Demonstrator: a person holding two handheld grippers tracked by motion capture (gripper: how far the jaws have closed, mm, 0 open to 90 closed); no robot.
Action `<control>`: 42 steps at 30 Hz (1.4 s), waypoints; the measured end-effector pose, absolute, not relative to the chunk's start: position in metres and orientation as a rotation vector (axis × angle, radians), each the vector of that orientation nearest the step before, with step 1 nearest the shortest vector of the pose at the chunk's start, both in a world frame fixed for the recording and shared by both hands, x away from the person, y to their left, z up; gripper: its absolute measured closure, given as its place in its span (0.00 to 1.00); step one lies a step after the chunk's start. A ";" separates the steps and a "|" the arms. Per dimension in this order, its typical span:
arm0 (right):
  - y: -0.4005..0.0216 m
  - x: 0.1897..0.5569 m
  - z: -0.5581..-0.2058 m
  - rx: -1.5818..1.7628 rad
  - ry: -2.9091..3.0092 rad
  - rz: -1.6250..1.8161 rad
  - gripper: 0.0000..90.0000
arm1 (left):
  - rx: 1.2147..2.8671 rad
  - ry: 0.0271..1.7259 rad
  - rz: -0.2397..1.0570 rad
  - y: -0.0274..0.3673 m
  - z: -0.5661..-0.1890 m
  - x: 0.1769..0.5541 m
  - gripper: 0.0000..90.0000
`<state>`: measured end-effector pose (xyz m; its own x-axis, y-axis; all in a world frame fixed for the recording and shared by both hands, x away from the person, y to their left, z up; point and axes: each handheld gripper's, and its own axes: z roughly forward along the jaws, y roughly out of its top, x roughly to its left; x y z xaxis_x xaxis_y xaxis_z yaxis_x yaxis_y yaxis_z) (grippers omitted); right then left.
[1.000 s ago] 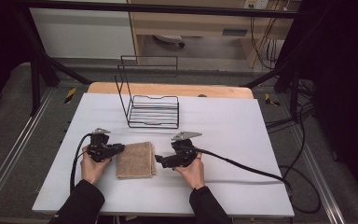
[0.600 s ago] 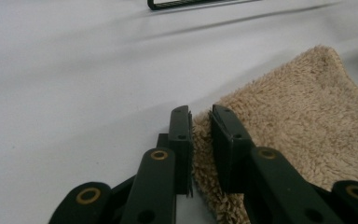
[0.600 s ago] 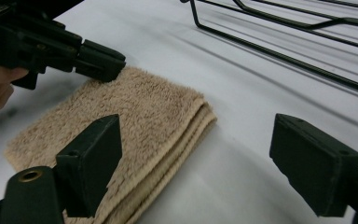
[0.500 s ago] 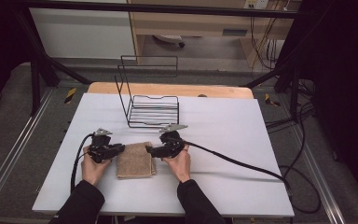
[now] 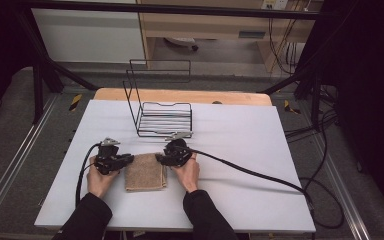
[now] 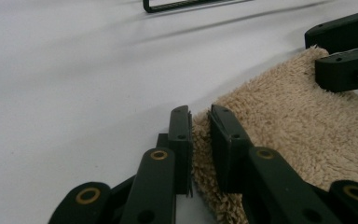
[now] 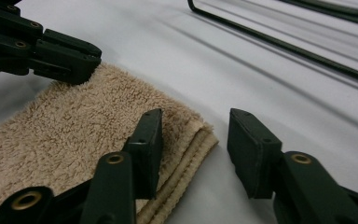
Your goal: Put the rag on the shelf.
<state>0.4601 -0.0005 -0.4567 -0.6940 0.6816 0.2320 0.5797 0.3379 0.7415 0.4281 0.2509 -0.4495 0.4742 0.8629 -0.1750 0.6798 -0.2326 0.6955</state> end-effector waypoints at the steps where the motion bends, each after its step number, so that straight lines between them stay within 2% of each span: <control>1: 0.000 0.460 -0.457 1.180 2.471 1.294 0.65 | 1.991 1.276 0.322 0.251 -0.450 0.428 0.87; 13: 0.003 0.463 -0.457 1.228 2.538 1.310 0.86 | 1.991 1.279 0.323 0.250 -0.449 0.428 0.87; 17: 0.004 0.463 -0.457 1.253 2.540 1.321 0.90 | 1.996 1.274 0.327 0.250 -0.449 0.428 0.87; 30: 0.003 0.462 -0.455 1.283 2.527 1.327 0.91 | 1.980 1.279 0.308 0.252 -0.448 0.428 0.92; 42: 0.001 0.458 -0.445 1.245 2.503 1.362 0.91 | 1.951 1.270 0.316 0.254 -0.443 0.424 0.93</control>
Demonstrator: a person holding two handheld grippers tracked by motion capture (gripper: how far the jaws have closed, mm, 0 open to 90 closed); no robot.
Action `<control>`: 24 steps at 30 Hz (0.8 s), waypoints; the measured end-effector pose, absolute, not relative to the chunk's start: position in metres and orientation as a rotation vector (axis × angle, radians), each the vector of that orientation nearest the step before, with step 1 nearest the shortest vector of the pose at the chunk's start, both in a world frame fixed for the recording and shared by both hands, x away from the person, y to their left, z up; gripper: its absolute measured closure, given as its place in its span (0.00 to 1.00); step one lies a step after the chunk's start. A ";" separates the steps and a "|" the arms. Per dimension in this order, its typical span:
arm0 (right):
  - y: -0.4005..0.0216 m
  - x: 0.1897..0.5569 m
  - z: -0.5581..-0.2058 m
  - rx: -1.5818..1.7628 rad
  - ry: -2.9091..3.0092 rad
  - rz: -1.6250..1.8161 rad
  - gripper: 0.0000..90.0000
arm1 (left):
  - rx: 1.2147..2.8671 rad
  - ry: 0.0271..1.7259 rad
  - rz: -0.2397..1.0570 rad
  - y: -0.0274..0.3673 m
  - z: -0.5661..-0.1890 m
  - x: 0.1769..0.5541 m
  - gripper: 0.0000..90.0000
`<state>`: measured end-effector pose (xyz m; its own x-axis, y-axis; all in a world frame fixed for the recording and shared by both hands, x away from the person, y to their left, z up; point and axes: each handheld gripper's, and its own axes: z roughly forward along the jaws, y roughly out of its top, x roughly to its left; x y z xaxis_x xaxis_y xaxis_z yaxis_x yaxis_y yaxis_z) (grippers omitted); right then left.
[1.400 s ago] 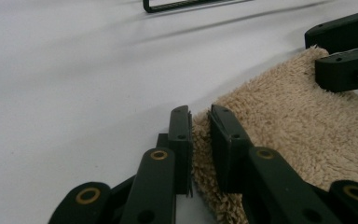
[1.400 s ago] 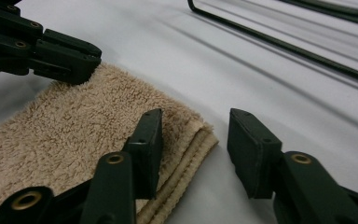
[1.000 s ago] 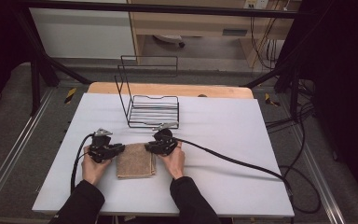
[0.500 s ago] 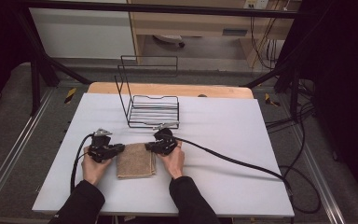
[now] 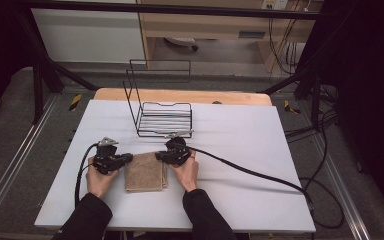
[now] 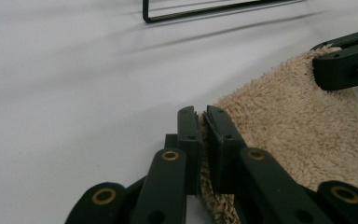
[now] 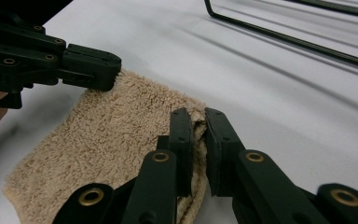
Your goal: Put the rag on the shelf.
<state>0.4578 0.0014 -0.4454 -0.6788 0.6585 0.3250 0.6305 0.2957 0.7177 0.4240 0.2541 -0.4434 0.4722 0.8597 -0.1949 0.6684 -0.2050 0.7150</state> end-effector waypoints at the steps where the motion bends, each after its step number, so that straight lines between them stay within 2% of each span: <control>1: 0.001 0.457 -0.444 1.239 2.503 1.363 0.91 | 1.947 1.268 0.317 0.254 -0.443 0.424 0.94; 24: -0.003 0.437 -0.421 1.152 2.450 1.445 0.91 | 1.870 1.209 0.343 0.260 -0.422 0.402 0.94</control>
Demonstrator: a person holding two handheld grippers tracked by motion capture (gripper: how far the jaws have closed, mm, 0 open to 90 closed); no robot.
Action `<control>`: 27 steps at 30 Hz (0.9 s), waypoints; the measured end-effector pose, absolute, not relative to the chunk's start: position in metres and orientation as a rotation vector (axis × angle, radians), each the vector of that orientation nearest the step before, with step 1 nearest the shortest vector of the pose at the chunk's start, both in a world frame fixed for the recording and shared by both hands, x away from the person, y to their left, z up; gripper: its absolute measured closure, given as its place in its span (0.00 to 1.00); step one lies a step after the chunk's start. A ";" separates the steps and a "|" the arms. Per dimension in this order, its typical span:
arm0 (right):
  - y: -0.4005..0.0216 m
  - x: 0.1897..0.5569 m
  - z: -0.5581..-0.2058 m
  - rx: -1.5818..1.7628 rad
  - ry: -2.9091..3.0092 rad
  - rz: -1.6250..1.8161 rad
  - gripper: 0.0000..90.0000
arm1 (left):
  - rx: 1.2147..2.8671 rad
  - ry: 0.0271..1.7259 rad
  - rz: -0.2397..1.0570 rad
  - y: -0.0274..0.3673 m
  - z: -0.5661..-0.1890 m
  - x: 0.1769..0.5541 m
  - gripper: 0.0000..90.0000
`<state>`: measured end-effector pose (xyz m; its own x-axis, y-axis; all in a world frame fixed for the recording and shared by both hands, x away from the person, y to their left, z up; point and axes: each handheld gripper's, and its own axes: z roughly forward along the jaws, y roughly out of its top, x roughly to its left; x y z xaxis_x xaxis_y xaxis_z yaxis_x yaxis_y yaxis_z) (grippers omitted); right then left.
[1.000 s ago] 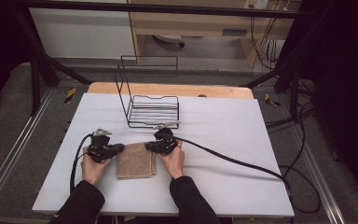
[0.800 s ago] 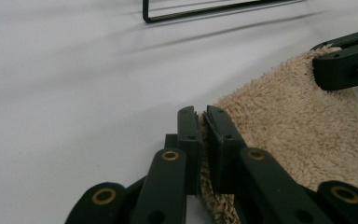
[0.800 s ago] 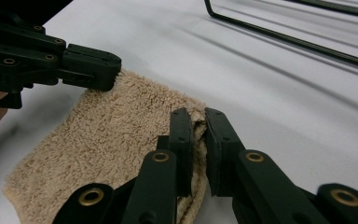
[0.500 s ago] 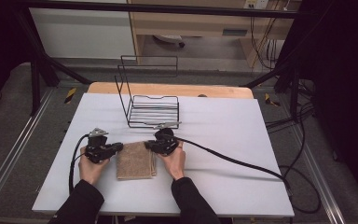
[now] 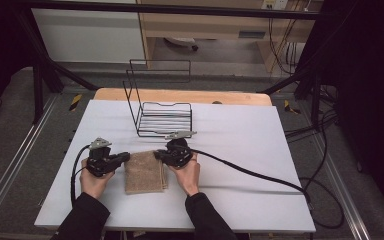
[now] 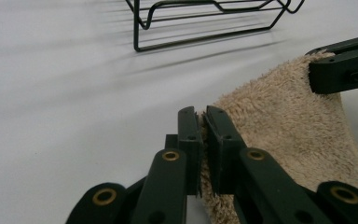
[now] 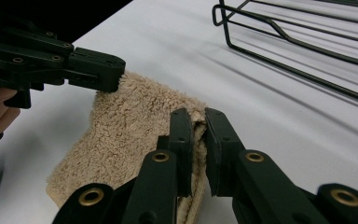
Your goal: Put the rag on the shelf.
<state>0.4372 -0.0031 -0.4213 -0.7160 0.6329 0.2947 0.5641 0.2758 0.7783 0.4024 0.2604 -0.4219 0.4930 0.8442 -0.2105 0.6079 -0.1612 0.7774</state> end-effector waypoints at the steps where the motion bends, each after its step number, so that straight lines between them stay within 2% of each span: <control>1: -0.003 0.436 -0.420 1.149 2.448 1.447 0.91 | 1.871 1.204 0.343 0.261 -0.421 0.401 0.94; 27: -0.016 0.416 -0.386 1.027 2.343 1.543 0.92 | 1.785 1.105 0.405 0.258 -0.388 0.382 0.94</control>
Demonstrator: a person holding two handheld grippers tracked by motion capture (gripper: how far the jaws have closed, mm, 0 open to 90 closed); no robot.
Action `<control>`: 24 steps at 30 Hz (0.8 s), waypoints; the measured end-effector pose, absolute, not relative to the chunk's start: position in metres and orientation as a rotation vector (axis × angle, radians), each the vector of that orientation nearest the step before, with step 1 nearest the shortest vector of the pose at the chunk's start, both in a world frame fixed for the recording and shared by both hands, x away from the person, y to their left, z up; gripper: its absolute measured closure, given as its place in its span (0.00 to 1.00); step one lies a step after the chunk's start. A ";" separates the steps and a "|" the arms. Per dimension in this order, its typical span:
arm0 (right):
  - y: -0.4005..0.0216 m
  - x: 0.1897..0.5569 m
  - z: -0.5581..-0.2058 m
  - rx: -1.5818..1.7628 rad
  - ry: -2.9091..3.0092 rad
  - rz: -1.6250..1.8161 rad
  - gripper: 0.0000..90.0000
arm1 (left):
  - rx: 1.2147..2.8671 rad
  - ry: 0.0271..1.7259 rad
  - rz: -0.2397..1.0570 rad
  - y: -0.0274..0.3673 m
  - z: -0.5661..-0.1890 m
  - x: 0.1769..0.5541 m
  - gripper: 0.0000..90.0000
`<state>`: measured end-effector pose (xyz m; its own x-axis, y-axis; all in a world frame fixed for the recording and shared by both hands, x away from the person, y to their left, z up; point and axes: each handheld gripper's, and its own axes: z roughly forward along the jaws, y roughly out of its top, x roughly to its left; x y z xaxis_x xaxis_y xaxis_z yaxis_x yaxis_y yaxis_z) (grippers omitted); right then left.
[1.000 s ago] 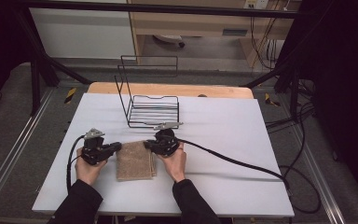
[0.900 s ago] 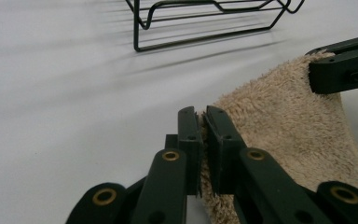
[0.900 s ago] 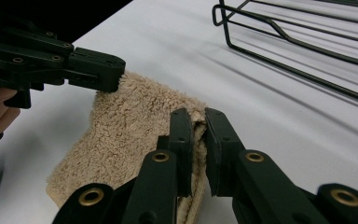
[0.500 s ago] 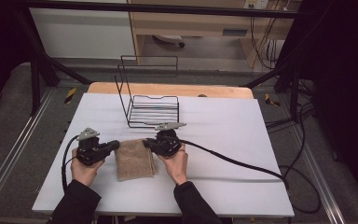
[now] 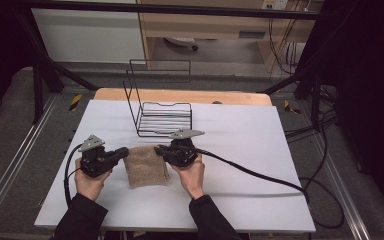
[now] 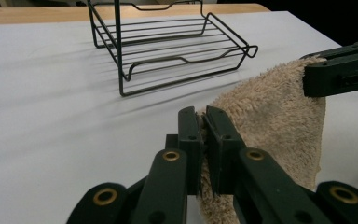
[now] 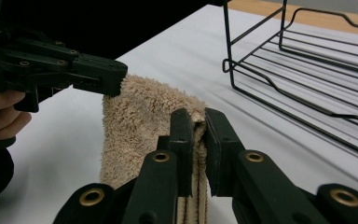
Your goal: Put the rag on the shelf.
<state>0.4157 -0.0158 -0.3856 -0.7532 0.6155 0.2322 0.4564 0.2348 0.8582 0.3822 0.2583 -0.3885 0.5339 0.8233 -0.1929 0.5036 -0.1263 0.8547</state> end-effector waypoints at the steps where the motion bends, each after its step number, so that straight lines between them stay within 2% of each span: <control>1: -0.016 0.415 -0.384 1.026 2.340 1.548 0.92 | 1.780 1.102 0.406 0.258 -0.387 0.382 0.94; 24: -0.029 0.408 -0.358 0.968 2.245 1.622 0.92 | 1.724 1.039 0.462 0.250 -0.357 0.375 0.94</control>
<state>0.4084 -0.0289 -0.3584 -0.7630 0.6136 0.2033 0.3856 0.1796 0.9050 0.3751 0.2500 -0.3571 0.5529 0.8162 -0.1676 0.4227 -0.1013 0.9006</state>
